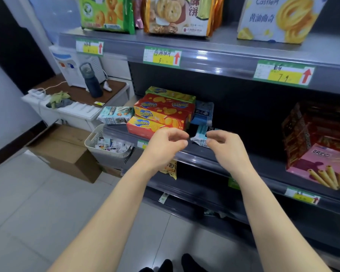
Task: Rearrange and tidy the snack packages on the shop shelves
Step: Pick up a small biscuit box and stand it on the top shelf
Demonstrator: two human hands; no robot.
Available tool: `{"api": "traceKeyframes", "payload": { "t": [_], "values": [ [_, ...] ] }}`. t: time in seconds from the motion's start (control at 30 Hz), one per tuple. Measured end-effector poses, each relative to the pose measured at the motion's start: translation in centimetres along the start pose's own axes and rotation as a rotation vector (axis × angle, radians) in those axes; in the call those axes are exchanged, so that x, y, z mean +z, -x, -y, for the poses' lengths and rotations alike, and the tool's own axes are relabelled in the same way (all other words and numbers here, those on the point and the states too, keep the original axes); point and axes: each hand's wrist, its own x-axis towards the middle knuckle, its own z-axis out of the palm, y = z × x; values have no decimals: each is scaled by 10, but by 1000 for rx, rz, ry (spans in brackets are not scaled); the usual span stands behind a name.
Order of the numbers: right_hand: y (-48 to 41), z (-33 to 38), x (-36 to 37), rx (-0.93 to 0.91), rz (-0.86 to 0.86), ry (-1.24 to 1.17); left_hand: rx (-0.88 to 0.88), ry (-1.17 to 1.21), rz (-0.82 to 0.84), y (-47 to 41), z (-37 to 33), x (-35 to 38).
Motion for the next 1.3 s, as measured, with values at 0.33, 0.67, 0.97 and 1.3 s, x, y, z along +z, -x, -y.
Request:
{"api": "traceKeyframes", "payload": {
  "t": [0.33, 0.67, 0.97, 1.3],
  "values": [
    [-6, -10, 2, 8, 14, -28, -11, -34, 30, -3, 5, 5],
    [-10, -36, 5, 250, -249, -53, 1, -40, 260, -60, 23, 1],
    [-14, -42, 26, 384, -403, -128, -103, -13, 386, -110, 48, 13],
    [-81, -63, 9, 335, -331, -21, -469, 195, 412, -145, 48, 68]
  ]
}}
